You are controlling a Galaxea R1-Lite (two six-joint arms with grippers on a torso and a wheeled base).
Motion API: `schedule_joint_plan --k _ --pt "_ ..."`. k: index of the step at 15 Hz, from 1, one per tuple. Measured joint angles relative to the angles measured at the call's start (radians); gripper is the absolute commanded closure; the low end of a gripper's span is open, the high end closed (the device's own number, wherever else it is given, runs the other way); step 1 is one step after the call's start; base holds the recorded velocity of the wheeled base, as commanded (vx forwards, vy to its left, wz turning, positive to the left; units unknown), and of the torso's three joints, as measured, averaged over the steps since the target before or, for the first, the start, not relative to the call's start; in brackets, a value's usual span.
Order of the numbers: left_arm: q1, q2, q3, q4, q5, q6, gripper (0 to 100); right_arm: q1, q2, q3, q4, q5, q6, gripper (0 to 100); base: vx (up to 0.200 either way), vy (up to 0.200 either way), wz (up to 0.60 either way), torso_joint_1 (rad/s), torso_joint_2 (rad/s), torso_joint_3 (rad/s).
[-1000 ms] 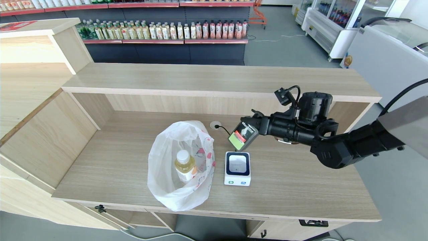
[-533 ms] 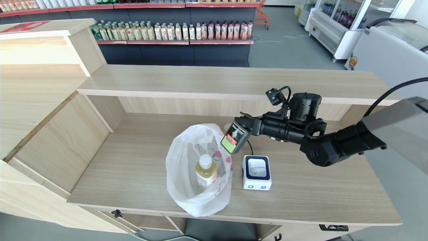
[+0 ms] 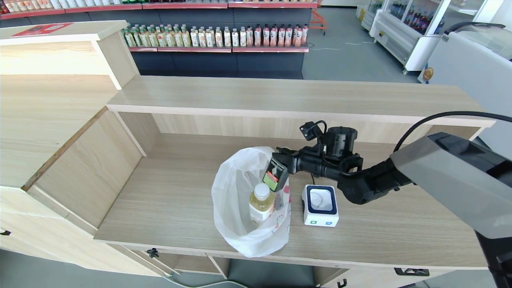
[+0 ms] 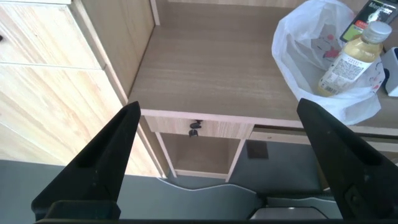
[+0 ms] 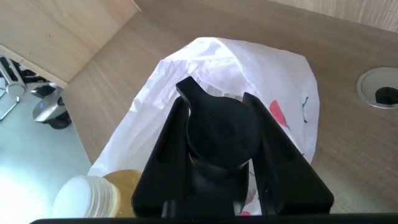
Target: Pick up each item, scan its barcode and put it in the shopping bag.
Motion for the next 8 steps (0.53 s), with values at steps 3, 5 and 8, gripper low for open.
schedule_joint_plan --k 3,5,8 --pt "0.000 0.000 0.000 0.000 0.000 0.001 0 0.002 0.065 -0.050 0.000 -0.014 -0.027 100 0.000 0.000 0.00 0.000 0.00 0.000" --pt "0.000 0.000 0.000 0.000 0.000 0.002 0 0.014 0.102 -0.089 0.001 -0.021 -0.035 100 0.000 0.000 0.00 0.000 0.00 0.000" --pt "0.000 0.000 0.000 0.000 0.000 0.002 0 0.024 0.145 -0.131 0.000 -0.035 -0.094 100 0.000 0.000 0.00 0.000 0.00 0.000"
